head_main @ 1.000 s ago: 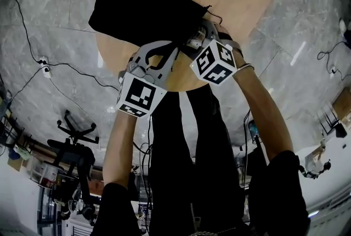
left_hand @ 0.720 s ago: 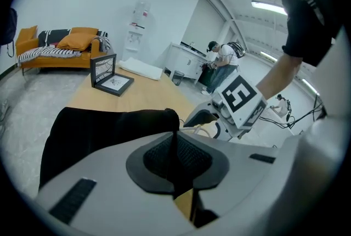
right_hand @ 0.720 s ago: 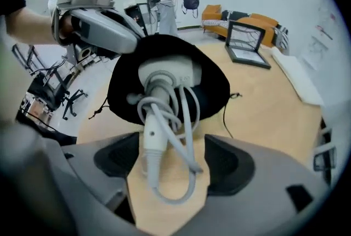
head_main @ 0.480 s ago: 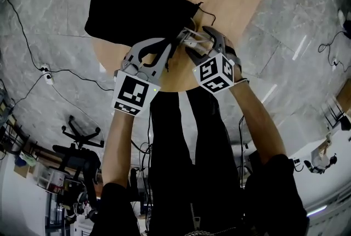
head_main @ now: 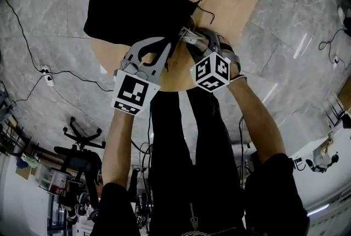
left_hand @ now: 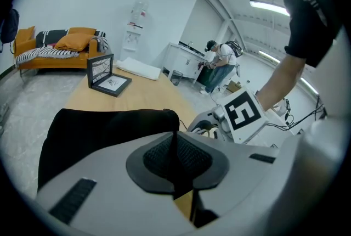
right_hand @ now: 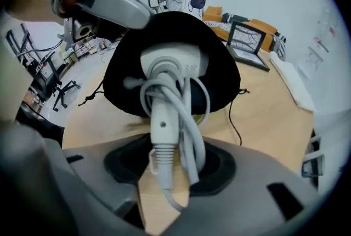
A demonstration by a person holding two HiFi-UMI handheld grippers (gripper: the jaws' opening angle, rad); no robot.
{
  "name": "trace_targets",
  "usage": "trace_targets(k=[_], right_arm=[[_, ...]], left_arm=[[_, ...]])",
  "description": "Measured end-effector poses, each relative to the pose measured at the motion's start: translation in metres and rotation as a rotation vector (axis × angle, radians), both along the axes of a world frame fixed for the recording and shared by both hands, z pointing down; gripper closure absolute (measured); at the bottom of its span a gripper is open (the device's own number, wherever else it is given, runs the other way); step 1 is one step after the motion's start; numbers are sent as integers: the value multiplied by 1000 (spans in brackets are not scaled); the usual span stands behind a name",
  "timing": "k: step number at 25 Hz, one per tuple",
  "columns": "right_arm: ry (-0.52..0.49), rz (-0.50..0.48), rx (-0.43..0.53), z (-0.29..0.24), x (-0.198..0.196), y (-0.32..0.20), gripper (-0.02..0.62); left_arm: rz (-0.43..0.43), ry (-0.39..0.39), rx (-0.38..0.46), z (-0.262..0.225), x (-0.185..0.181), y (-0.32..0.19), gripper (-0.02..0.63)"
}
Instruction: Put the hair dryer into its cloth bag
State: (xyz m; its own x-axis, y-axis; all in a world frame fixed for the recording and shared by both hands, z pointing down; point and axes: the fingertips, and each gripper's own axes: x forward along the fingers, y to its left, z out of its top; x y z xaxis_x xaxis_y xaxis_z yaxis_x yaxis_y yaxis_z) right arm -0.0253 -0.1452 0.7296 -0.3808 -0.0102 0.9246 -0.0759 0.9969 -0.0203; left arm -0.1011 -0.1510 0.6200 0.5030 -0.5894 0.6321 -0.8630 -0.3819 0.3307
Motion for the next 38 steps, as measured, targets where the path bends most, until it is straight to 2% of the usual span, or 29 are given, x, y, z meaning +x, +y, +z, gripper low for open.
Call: trace_targets(k=[1,2,8,20,38], right_arm=[[-13,-6,16,-1,0,1,430],[-26,-4,29,-2,0,2,446],[-122,11,65,-24,-9,1,451],[-211,-110,149,-40,-31,-2,451],[-314,-237,138,-42,-103,-12,448]], left_arm=[[0,-1,0,0,0,0,578],[1,-2,1,0,1,1,578],[12,-9,11,-3,1,4,578],[22,3,21,-7,5,5,578],[-16,93,50,-21,-7,-12,578]])
